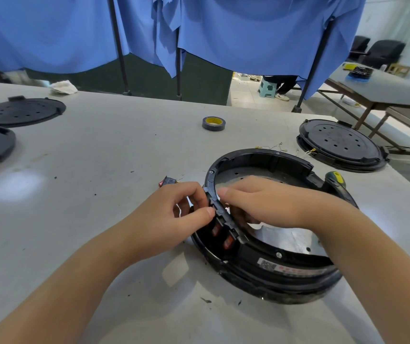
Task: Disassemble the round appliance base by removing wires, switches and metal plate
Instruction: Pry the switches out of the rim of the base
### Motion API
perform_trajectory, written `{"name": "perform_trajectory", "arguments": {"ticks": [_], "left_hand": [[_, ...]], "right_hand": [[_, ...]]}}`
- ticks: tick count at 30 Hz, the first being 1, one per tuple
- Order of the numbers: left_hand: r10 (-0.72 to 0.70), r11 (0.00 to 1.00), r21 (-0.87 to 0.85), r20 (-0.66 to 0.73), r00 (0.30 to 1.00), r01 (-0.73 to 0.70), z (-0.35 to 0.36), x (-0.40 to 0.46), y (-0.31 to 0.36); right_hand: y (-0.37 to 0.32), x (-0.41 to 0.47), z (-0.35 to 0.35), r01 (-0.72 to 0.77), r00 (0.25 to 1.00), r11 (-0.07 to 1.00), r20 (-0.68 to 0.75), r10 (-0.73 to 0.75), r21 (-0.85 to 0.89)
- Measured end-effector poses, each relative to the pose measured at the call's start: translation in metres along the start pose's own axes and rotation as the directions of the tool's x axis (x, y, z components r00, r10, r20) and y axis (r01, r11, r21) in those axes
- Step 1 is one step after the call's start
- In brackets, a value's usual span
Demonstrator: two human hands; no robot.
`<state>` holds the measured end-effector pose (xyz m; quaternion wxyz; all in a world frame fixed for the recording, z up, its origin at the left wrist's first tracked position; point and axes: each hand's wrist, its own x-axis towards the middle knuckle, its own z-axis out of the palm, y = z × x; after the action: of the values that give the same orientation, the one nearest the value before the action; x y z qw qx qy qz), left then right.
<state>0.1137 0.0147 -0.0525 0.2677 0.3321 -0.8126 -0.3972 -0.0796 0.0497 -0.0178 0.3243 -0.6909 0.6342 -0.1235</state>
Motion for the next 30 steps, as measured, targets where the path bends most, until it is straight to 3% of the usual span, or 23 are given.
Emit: {"name": "perform_trajectory", "arguments": {"ticks": [7, 15, 30], "left_hand": [[0.013, 0.999, 0.043, -0.006, 1.000, -0.012, 0.001, -0.002, 0.002], [0.043, 0.997, 0.066, -0.019, 0.999, -0.042, 0.002, -0.002, 0.001], [0.051, 0.993, 0.110, -0.074, 0.996, -0.043, 0.006, -0.003, -0.001]], "right_hand": [[-0.004, 0.004, 0.000, -0.104, 0.992, 0.993, 0.072, 0.107, -0.046], [0.001, 0.010, 0.000, -0.160, 0.971, 0.958, 0.210, 0.110, 0.237], [0.003, 0.012, -0.002, -0.216, 0.946, 0.911, 0.307, 0.106, 0.351]]}}
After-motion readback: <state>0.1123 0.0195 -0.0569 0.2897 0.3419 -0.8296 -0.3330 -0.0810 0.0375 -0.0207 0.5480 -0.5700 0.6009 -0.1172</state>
